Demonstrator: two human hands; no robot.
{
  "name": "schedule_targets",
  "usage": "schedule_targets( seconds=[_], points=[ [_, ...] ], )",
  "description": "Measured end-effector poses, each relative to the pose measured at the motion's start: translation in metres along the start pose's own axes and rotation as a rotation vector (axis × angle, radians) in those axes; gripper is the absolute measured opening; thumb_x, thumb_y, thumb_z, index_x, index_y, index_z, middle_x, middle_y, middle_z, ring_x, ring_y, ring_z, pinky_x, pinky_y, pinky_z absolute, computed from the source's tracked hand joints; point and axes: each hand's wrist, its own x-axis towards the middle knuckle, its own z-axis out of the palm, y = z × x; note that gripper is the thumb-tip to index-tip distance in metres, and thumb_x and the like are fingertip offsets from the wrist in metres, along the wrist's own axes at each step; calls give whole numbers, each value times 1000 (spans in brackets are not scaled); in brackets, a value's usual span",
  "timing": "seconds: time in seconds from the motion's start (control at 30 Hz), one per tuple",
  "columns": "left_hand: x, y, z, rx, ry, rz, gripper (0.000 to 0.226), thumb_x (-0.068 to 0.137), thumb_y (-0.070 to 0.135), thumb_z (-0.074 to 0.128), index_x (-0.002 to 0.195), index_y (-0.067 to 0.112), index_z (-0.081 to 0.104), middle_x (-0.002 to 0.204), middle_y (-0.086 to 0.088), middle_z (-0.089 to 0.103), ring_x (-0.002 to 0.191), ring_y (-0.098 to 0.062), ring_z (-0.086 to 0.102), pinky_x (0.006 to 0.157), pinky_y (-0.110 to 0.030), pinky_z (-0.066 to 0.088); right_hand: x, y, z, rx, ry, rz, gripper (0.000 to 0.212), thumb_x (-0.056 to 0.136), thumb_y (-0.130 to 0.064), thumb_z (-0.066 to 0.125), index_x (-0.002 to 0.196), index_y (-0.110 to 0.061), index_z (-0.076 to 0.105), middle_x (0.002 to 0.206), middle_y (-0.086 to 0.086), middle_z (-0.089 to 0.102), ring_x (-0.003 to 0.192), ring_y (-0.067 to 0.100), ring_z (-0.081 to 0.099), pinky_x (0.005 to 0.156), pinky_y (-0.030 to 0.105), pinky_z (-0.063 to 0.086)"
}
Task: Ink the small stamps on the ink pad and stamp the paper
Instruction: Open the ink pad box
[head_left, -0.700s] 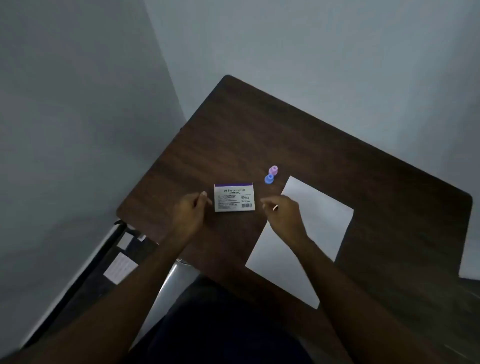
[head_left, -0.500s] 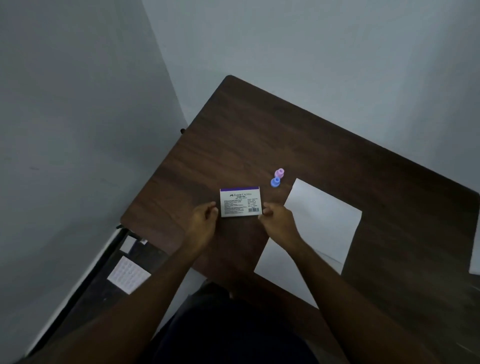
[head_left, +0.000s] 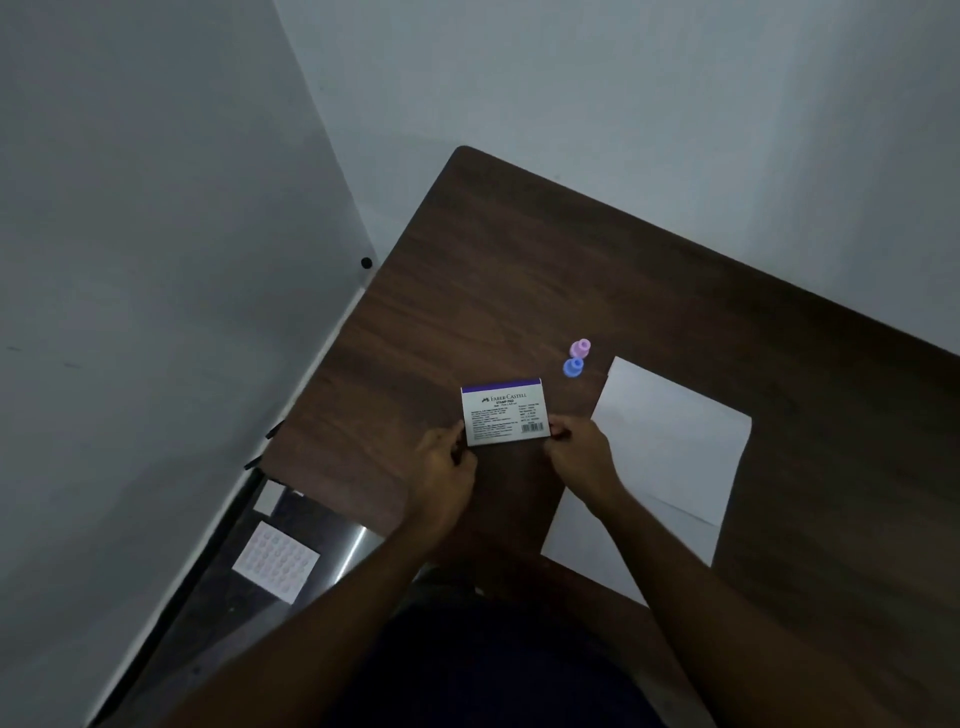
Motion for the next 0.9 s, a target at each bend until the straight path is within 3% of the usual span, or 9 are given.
schedule_targets(
  seconds=[0.2,0.4,0.53,0.67,0.8,0.9],
  points=[
    [-5,4,2,-4,38,2,48,89,13,57,135,19,49,126,-4,50,113,-14,51,101,-35,46,0,0,0,11,2,22,20,85,-6,60,103,-11,65,111,10,67,97,18,61,86,33,53],
    [-8,11,-1,-73,60,-21,46,89,14,57,133,22,49,128,0,48,114,-12,51,101,-39,46,-2,-4,-5,25,2,4,23,85,-6,58,107,-13,65,113,9,67,97,17,61,87,34,53],
    [-10,17,-5,-109,79,-9,45,89,13,57,132,23,50,126,5,46,115,-12,49,103,-39,45,-2,-7,-10,44,1,-30,27,87,-8,58,113,-13,63,117,7,65,101,16,60,83,24,48],
    [-5,27,-13,-147,110,7,43,89,11,55,130,19,52,128,1,47,118,-12,47,105,-40,43,2,-20,-12,117,75,-43,20,91,-28,56,107,-19,64,105,-1,66,90,7,58,69,14,43],
    [7,33,-22,-167,120,33,41,88,10,56,128,18,55,125,4,46,117,-11,48,104,-36,44,12,-38,-15,245,135,2,31,90,-51,48,76,-27,60,75,-8,65,72,4,63,54,10,40],
    [18,33,-27,-167,103,27,43,86,10,58,127,23,55,120,11,45,114,-11,52,99,-34,48,24,-44,-16,333,132,101,36,87,-61,45,73,-29,57,76,-10,64,74,8,63,60,18,48]
  ],
)
